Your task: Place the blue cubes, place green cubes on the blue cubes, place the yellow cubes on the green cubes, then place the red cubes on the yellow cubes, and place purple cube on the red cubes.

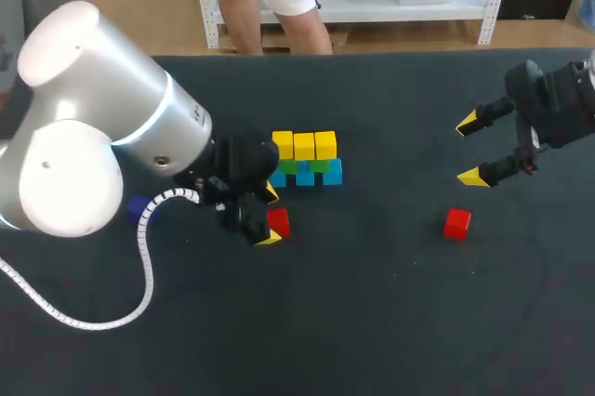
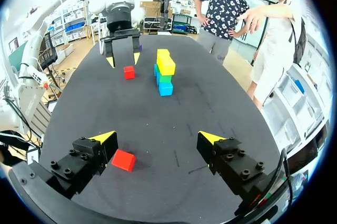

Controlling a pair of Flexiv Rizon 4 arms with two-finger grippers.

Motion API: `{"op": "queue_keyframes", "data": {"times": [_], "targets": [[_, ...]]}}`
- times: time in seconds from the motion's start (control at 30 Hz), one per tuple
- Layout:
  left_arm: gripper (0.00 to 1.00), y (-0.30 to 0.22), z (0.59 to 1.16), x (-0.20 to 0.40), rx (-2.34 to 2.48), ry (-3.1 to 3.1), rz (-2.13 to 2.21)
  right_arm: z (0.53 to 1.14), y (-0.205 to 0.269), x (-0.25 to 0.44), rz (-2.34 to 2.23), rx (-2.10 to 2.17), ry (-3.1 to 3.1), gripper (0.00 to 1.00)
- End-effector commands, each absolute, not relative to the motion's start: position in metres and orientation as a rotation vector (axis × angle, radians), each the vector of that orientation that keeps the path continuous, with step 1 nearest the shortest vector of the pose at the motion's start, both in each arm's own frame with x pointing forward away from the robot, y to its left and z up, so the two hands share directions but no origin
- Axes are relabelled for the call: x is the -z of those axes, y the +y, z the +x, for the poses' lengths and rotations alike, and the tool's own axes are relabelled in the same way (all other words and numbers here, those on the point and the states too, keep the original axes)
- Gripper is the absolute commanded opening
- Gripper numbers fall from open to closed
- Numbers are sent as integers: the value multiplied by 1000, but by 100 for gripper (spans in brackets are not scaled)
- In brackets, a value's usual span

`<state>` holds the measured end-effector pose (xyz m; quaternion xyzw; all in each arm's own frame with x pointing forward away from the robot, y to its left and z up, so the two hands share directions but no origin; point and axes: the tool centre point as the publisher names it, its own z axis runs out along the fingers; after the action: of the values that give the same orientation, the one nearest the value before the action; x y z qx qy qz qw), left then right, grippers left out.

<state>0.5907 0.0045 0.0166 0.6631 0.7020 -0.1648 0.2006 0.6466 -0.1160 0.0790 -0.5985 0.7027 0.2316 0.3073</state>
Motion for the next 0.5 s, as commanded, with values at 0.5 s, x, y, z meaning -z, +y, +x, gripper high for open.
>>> {"op": "queue_keyframes", "data": {"times": [0.5], "targets": [[47,-5,595,-3,494,1968,1836,647,-116,-78,-1582,-614,1855,100]]}}
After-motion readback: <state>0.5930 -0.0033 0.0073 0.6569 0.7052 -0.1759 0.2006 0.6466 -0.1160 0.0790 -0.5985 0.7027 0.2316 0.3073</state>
